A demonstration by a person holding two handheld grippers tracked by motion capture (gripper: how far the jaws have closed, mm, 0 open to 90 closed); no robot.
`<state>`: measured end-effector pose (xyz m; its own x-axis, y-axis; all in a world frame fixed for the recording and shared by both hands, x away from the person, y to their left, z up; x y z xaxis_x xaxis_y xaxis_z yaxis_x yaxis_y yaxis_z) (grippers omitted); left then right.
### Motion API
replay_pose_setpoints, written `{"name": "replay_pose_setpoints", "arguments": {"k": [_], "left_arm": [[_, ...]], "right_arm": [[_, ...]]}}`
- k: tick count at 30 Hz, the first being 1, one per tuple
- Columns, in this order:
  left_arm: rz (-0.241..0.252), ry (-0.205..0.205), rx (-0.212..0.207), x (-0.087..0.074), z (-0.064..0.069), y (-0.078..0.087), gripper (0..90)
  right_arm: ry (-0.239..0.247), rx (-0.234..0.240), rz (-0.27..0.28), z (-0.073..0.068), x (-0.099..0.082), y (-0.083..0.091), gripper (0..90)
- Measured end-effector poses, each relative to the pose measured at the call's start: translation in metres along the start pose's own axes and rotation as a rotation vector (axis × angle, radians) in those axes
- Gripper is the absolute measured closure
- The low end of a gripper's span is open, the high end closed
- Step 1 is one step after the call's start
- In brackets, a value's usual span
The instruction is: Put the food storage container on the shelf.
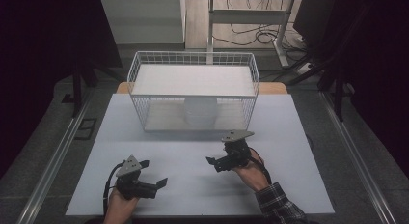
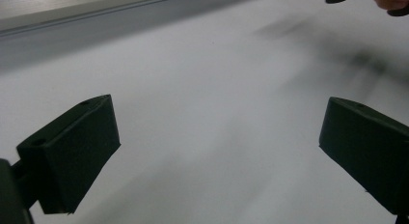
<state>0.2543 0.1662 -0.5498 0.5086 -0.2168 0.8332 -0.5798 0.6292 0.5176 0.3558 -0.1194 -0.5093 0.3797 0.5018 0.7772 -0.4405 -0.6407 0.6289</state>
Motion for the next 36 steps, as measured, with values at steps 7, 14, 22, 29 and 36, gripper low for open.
{"name": "replay_pose_setpoints", "arguments": {"k": [7,14,22,29,36], "left_arm": [[-0.006,-0.007,0.009,0.000,0.001,-0.001,0.2],[0.001,-0.006,0.020,0.000,0.000,0.000,0.2],[0.013,-0.014,0.047,0.001,-0.003,0.005,0.2],[0.016,-0.028,0.077,0.000,-0.005,0.011,0.1],[0.026,-0.020,0.104,-0.003,-0.011,0.021,0.1]], "right_arm": [[-0.006,-0.044,0.016,-0.002,-0.009,0.015,0.0],[-0.015,-0.080,0.043,-0.002,-0.018,0.036,0.0],[-0.037,-0.118,0.076,0.002,-0.029,0.057,0.0],[-0.063,-0.142,0.113,0.006,-0.041,0.079,0.0],[-0.084,-0.186,0.128,0.010,-0.058,0.100,0.0]]}}
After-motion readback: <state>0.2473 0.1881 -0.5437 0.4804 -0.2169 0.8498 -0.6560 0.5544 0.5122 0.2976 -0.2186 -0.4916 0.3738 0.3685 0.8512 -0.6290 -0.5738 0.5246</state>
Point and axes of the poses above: each handheld gripper's, and its own axes: y roughly backward along the jaws, x roughly out of its top, z roughly to its right, the point moved 4 cm from there along -y, roughly forward along the jaws, and after that the axes turned 1 degree about -y, right-handed, at the moved point
